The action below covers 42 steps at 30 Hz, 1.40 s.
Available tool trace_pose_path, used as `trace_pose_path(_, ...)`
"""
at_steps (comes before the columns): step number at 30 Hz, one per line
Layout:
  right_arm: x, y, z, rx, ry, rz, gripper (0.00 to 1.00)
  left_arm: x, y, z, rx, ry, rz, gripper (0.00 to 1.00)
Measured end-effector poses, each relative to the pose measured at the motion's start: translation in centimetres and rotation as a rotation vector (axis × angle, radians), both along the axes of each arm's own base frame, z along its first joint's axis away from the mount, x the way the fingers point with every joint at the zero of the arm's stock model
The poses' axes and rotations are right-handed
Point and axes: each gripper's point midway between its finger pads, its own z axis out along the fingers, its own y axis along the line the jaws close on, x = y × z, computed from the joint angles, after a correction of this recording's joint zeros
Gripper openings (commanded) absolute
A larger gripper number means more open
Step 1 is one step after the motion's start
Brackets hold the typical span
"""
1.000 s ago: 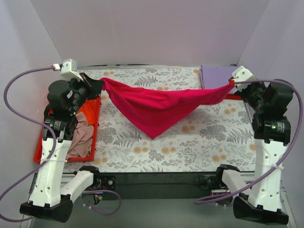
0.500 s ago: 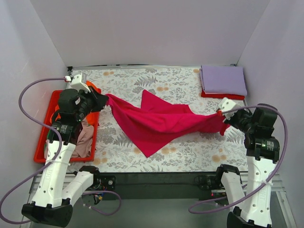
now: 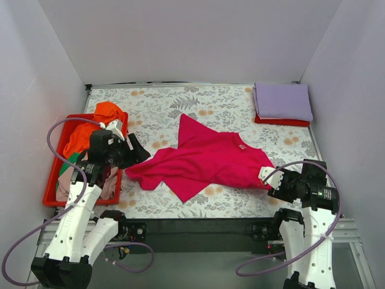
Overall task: Fold and stack the t-shirts
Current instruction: Flatten the tshirt out
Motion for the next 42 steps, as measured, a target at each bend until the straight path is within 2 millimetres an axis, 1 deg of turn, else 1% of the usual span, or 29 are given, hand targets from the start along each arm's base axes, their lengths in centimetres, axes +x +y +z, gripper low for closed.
trace_pose_path(2, 0.0, 0.3, -0.4, 0.030, 0.050, -0.006, 0.69, 0.0, 0.2, -0.2, 0.016, 0.021, 0.003, 0.66)
trace_pose_path(5, 1.1, 1.4, 0.3, 0.124, 0.122, -0.003, 0.70, 0.6, 0.3, 1.0, 0.033, -0.005, -0.007, 0.65)
trace_pose_path(7, 2.4, 2.6, 1.3, 0.220, 0.172, -0.004, 0.70, 0.9, -0.2, 2.4, 0.024, -0.048, -0.040, 0.62)
trace_pose_path(8, 3.2, 3.1, 1.8, 0.262, 0.185, -0.003, 0.70, 1.0, -0.8, 3.2, 0.003, -0.073, -0.077, 0.59)
trace_pose_path(10, 5.2, 4.1, 2.7, 0.367, 0.252, -0.025, 0.69, 0.7, -2.0, 3.8, -0.043, -0.090, -0.146, 0.54)
trace_pose_path(12, 7.8, 5.0, 3.3, 0.450, 0.304, -0.043, 0.69, 0.1, -3.7, 3.6, -0.113, -0.093, -0.244, 0.54)
trace_pose_path(13, 9.2, 5.4, 3.4, 0.487, 0.339, -0.057, 0.69, -0.3, -4.3, 3.0, -0.140, -0.076, -0.277, 0.54)
trace_pose_path(14, 10.8, 5.7, 3.5, 0.516, 0.361, -0.067, 0.69, -0.9, -5.1, 2.1, -0.174, -0.045, -0.314, 0.54)
trace_pose_path(17, 14.1, 6.4, 3.0, 0.571, 0.422, -0.119, 0.69, -3.5, -7.2, -1.7, -0.224, 0.085, -0.404, 0.56)
trace_pose_path(18, 15.0, 6.4, 2.6, 0.578, 0.436, -0.140, 0.70, -4.8, -8.2, -3.0, -0.231, 0.140, -0.444, 0.56)
trace_pose_path(20, 16.1, 6.2, 1.6, 0.574, 0.459, -0.189, 0.69, -7.0, -9.8, -4.8, -0.227, 0.208, -0.516, 0.57)
trace_pose_path(22, 16.7, 5.5, 0.2, 0.553, 0.481, -0.254, 0.70, -9.0, -11.3, -6.4, -0.202, 0.270, -0.582, 0.58)
trace_pose_path(24, 17.0, 4.7, -1.4, 0.519, 0.486, -0.312, 0.70, -10.1, -12.5, -7.5, -0.165, 0.312, -0.624, 0.59)
trace_pose_path(25, 17.0, 4.3, -2.3, 0.500, 0.493, -0.343, 0.69, -10.4, -13.0, -8.3, -0.136, 0.330, -0.637, 0.59)
trace_pose_path(26, 16.9, 3.9, -2.9, 0.484, 0.498, -0.368, 0.70, -10.2, -13.5, -9.4, -0.094, 0.355, -0.634, 0.59)
trace_pose_path(27, 16.7, 3.5, -3.8, 0.465, 0.505, -0.394, 0.70, -10.5, -13.9, -9.9, -0.073, 0.367, -0.651, 0.59)
trace_pose_path(29, 16.6, 2.9, -5.0, 0.434, 0.516, -0.442, 0.70, -10.4, -14.6, -11.5, 0.000, 0.396, -0.659, 0.59)
trace_pose_path(33, 17.3, 2.0, -7.2, 0.400, 0.538, -0.506, 0.69, -9.9, -16.0, -14.4, 0.151, 0.426, -0.692, 0.60)
trace_pose_path(38, 17.5, 1.9, -9.7, 0.391, 0.593, -0.550, 0.64, -9.5, -17.4, -16.7, 0.289, 0.412, -0.720, 0.61)
trace_pose_path(41, 17.6, 2.3, -10.3, 0.395, 0.608, -0.557, 0.59, -9.4, -17.6, -17.7, 0.368, 0.401, -0.712, 0.60)
trace_pose_path(42, 17.8, 2.4, -10.3, 0.399, 0.605, -0.555, 0.57, -9.3, -17.8, -17.7, 0.388, 0.394, -0.706, 0.56)
